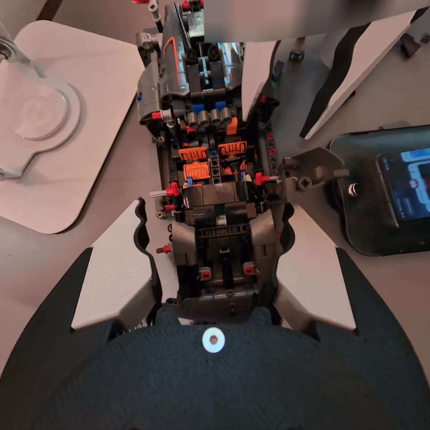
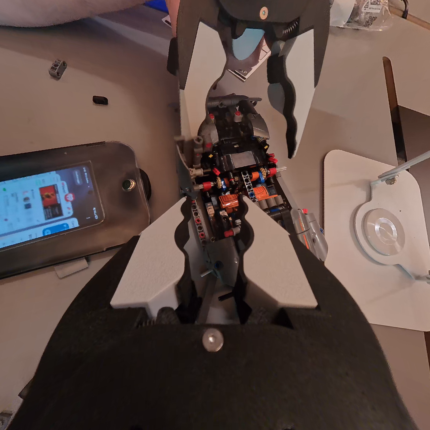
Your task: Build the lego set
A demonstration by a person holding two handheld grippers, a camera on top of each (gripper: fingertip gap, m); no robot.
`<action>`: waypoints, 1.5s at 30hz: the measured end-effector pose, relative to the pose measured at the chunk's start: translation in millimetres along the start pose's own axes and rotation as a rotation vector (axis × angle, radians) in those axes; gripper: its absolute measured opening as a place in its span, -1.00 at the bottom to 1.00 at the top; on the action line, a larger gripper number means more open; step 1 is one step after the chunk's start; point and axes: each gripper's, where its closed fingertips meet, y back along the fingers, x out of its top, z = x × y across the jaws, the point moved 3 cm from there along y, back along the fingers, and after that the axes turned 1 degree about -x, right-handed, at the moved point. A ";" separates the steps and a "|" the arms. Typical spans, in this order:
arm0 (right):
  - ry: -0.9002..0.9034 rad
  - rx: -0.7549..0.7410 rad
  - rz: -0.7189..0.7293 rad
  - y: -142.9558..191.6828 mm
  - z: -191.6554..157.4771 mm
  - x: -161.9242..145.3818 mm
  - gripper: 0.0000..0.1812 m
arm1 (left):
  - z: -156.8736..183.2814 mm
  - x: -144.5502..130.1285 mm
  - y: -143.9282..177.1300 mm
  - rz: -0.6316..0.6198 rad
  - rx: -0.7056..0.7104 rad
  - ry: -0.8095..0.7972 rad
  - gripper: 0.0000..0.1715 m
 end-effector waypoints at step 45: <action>-0.090 0.140 -0.011 -13.2 -19.5 0.2 -0.90 | 3.1 0.3 -11.2 -0.007 -0.025 0.034 0.32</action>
